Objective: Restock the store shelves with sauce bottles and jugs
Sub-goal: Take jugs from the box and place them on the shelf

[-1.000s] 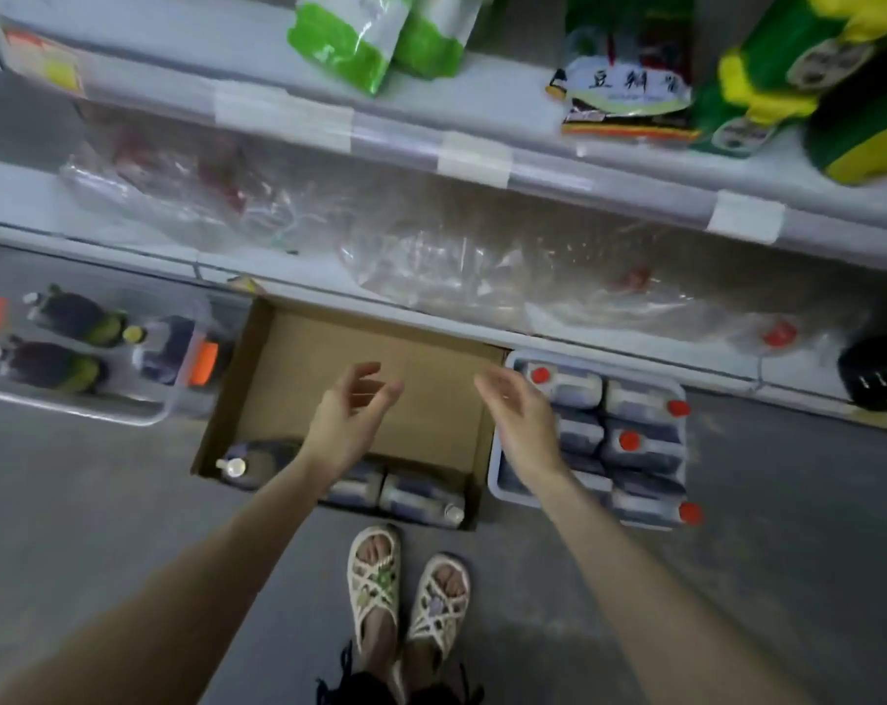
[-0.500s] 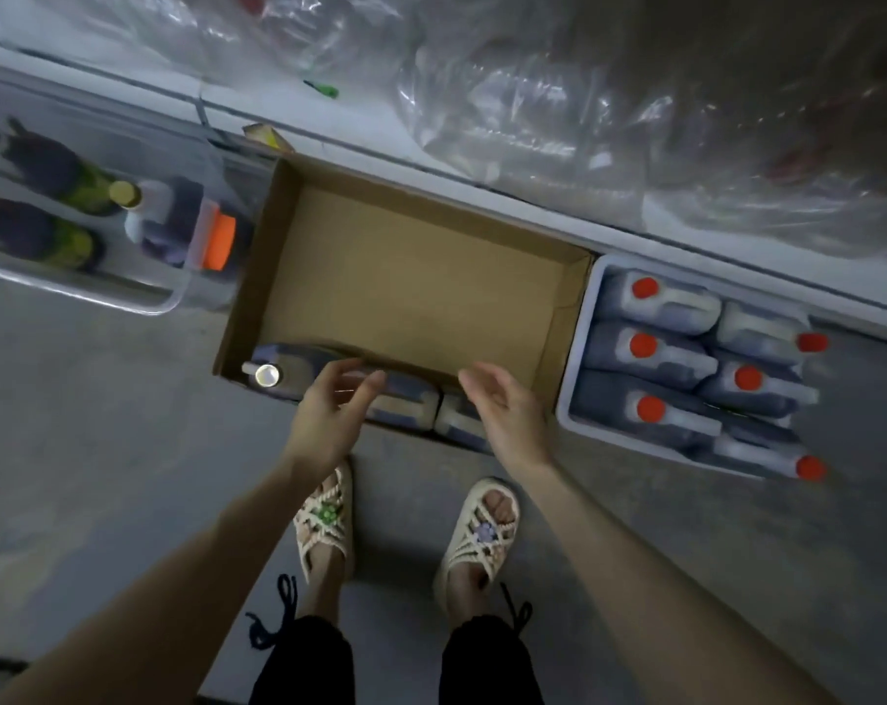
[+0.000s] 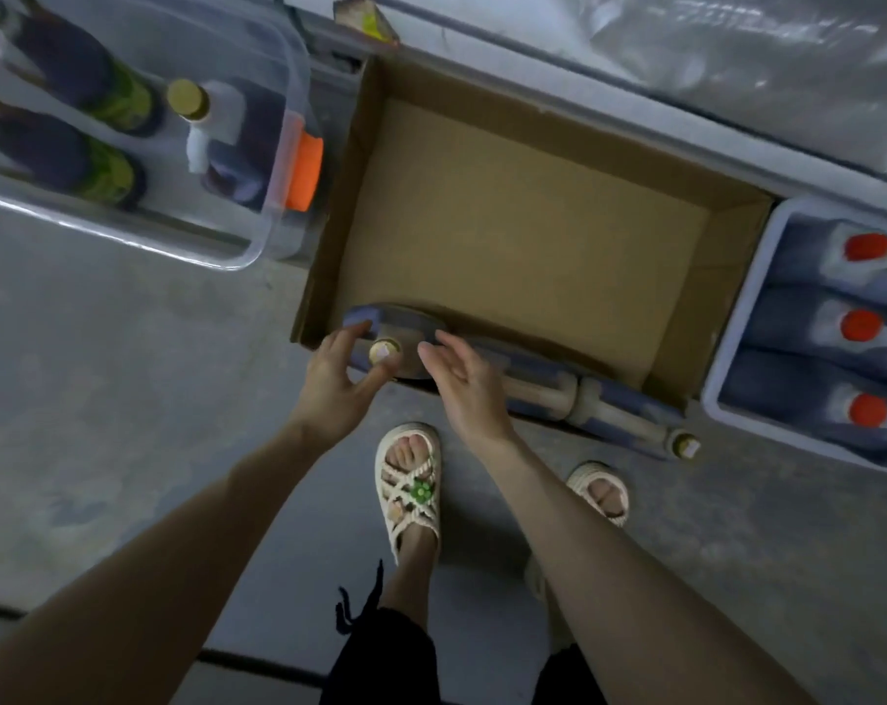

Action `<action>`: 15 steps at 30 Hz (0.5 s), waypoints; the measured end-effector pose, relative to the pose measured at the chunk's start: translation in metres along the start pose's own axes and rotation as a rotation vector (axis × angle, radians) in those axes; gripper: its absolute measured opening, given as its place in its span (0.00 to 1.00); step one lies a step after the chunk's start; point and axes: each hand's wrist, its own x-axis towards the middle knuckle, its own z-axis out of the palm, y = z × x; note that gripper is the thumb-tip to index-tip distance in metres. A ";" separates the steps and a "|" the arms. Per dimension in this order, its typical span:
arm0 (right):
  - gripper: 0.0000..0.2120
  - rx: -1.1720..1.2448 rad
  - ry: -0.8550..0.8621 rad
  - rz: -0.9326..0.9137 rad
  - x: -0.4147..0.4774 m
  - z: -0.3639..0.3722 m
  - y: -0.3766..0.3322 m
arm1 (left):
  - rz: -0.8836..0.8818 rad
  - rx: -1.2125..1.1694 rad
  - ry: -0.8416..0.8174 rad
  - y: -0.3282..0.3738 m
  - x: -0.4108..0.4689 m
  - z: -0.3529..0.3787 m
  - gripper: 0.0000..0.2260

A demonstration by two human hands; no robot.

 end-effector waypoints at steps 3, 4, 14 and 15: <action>0.21 -0.015 0.015 0.012 0.008 0.016 0.004 | 0.011 -0.001 -0.065 -0.014 0.017 -0.007 0.28; 0.21 -0.006 0.029 0.017 0.010 0.019 0.006 | 0.018 -0.002 -0.084 -0.017 0.021 -0.010 0.29; 0.24 0.029 -0.017 0.045 0.031 0.032 -0.001 | 0.064 -0.058 -0.136 -0.006 0.059 -0.023 0.14; 0.24 0.018 -0.018 0.039 0.036 0.031 -0.005 | 0.048 -0.094 -0.125 -0.002 0.065 -0.024 0.13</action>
